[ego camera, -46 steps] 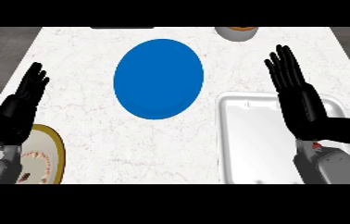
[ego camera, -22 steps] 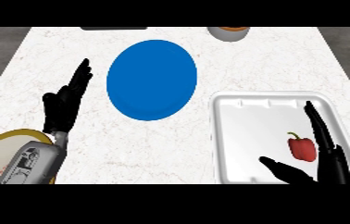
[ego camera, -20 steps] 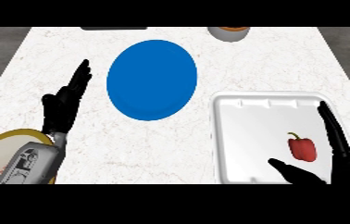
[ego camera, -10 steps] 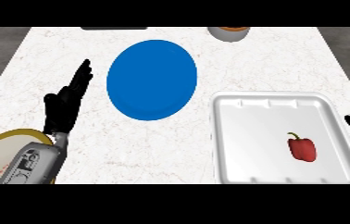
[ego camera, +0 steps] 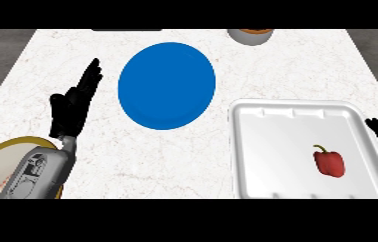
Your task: Pick the bell pepper from the tray and place it in the plate
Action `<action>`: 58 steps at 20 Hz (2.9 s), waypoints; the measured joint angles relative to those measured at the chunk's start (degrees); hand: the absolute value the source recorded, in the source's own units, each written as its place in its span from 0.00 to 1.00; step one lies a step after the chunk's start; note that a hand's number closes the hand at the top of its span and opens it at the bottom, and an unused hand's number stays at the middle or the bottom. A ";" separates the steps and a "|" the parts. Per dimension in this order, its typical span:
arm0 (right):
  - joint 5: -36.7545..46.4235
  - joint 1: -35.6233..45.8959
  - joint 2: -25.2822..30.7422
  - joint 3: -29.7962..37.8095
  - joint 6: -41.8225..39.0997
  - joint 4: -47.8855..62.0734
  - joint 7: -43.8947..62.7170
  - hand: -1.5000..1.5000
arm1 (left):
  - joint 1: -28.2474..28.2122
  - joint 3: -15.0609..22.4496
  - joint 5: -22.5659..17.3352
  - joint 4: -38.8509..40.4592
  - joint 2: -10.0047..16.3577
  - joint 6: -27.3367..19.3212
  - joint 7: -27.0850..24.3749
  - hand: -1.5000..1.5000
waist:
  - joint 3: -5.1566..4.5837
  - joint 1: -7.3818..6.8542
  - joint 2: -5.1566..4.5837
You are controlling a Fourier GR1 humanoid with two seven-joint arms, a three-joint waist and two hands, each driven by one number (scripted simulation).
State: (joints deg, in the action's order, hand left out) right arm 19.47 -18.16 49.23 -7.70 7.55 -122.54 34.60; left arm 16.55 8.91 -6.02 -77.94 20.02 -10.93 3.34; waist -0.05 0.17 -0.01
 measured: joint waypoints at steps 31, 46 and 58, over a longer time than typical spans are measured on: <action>17.13 13.03 -18.98 3.31 -11.59 33.53 -15.39 1.00 | -1.52 -6.65 7.71 -2.10 -6.14 5.76 1.56 0.50 | 0.05 -0.04 0.02; 31.54 15.21 -30.30 -0.08 -10.71 29.17 -5.19 1.00 | -1.98 -9.04 9.74 -2.91 -7.86 7.96 2.26 0.50 | -0.11 -0.11 0.10; 48.42 24.65 -39.04 -11.11 -6.07 14.57 6.90 1.00 | -1.32 -9.32 10.16 -4.12 -7.85 8.51 3.78 0.50 | 0.01 -0.22 0.17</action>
State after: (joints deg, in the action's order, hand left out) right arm 67.89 6.49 10.19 -18.81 1.48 -107.97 41.49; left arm 15.23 -0.41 4.14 -82.06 12.17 -2.41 7.12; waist -0.04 -0.05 0.16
